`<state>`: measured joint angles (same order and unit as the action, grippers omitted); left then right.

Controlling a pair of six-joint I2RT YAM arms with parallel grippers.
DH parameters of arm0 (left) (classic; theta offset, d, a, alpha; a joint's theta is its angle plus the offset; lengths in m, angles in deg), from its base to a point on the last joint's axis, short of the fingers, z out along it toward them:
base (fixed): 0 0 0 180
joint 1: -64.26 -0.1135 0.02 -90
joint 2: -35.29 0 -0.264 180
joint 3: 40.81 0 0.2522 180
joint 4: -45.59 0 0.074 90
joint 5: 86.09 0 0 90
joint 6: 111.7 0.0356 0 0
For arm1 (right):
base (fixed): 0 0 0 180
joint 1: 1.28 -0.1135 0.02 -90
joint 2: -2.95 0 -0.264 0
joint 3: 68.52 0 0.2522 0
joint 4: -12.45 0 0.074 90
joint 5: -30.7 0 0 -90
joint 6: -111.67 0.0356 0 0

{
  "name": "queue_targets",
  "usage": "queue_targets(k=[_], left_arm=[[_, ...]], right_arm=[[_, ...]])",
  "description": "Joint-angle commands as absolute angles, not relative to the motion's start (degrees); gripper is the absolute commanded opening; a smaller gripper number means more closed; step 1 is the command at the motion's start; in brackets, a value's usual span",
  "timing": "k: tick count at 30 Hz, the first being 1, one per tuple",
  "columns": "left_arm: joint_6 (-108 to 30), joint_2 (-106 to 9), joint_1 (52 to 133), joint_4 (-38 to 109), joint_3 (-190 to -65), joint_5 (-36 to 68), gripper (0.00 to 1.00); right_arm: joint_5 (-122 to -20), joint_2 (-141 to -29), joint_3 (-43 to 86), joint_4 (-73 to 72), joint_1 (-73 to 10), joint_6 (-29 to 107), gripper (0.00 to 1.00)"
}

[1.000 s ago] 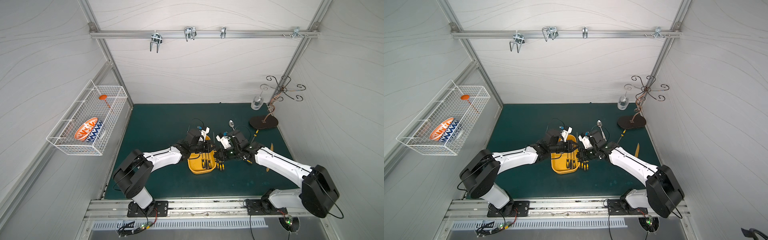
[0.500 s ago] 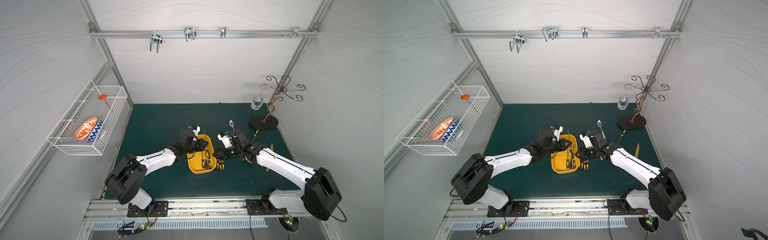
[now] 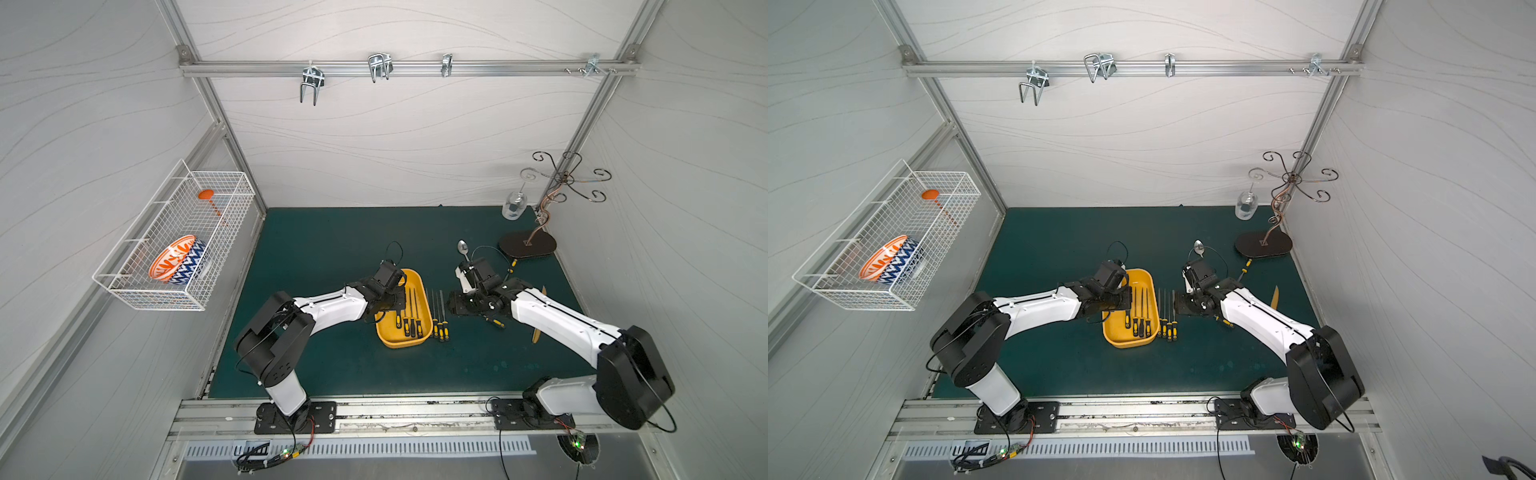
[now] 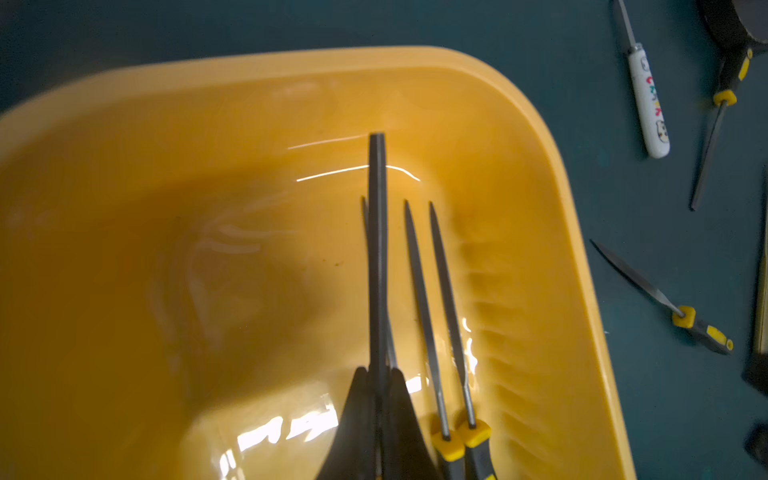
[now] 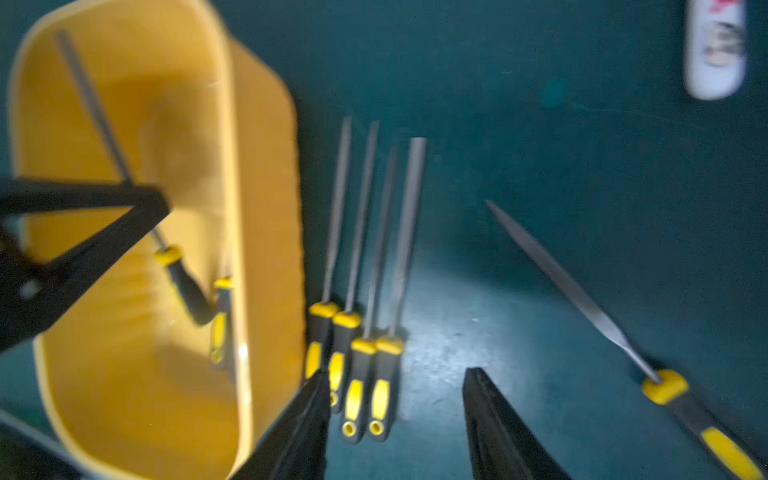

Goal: Put the file tool into the storage box
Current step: Place the file tool in the storage box, then pick up the file tool from the center of the board.

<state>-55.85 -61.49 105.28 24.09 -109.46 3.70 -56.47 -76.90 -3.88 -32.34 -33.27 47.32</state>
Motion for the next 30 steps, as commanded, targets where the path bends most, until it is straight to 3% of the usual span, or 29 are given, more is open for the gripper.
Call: queue_targets(k=[1,6,17,30], left_arm=[[-53.8,-62.5,106.3,21.9,-112.2,2.6,0.13],[-53.6,-61.6,106.3,22.0,-111.9,2.4,0.24],[-53.6,-60.1,106.3,23.9,-109.8,3.3,0.25],[-53.8,-59.9,106.3,25.6,-109.3,3.5,0.26]], right_arm=[[-46.9,-81.5,-0.4,-41.2,-30.2,46.5,0.68],[-46.9,-88.3,1.3,-43.5,-24.9,45.5,0.69],[-54.5,-93.9,0.9,-42.0,-18.9,44.7,0.65],[-59.3,-87.0,-6.7,-43.2,-24.4,47.1,0.57]])
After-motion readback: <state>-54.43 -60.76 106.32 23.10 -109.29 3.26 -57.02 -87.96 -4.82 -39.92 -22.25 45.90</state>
